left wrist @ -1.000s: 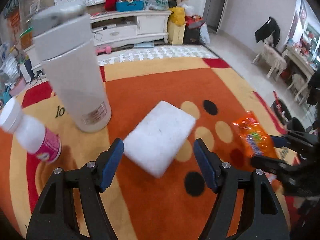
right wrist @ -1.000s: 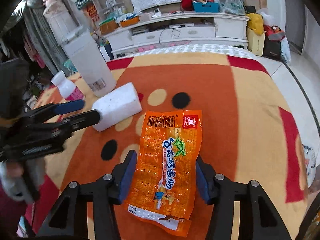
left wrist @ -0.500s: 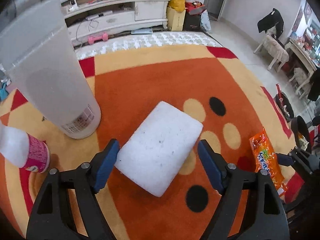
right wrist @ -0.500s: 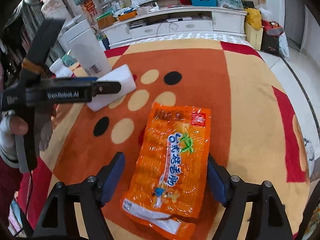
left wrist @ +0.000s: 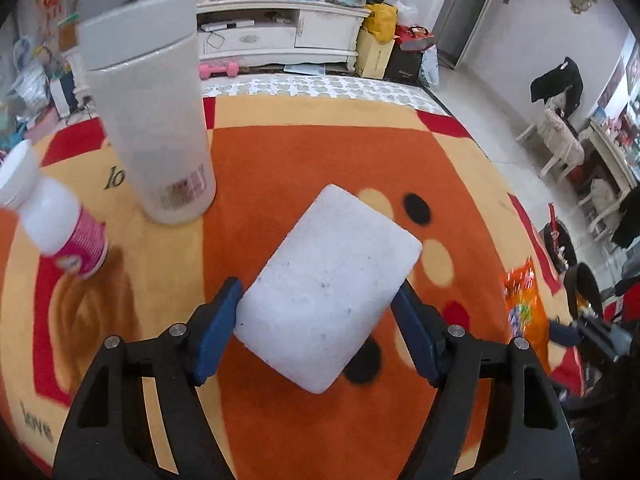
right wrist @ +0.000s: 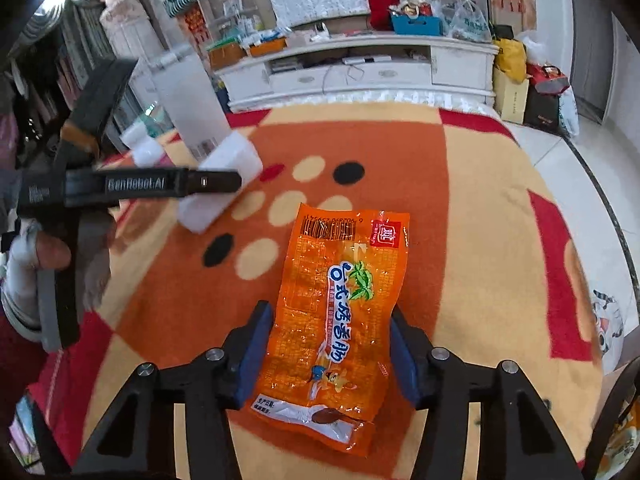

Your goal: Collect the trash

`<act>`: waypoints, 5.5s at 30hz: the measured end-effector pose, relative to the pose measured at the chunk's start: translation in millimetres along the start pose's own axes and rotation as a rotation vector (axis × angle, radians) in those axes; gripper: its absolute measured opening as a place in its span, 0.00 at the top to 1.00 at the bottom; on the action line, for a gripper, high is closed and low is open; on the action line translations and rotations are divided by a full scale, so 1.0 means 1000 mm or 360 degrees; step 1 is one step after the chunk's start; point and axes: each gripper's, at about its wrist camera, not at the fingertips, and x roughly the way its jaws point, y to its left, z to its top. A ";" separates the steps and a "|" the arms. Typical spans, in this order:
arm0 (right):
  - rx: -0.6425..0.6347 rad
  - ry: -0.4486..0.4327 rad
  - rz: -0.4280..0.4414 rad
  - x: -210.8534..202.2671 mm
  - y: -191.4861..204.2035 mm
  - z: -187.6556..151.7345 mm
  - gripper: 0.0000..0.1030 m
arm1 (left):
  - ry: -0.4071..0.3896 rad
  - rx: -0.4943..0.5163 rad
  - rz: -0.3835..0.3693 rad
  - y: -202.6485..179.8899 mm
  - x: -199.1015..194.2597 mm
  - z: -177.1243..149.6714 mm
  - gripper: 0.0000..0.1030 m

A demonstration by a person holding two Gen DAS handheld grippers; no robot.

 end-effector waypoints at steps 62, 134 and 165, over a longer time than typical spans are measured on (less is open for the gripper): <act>0.0567 -0.0146 -0.0450 -0.188 -0.218 -0.143 0.50 | -0.0016 0.0440 -0.0348 -0.315 -0.012 -0.071 0.28; 0.0946 -0.0216 -0.0491 -0.202 -0.289 -0.177 0.25 | 0.0067 0.0453 -0.0537 -0.383 0.039 -0.059 0.20; 0.0578 -0.0679 -0.0824 -0.278 -0.152 -0.150 0.25 | -0.0627 0.0480 -0.0252 -0.319 -0.109 -0.103 0.20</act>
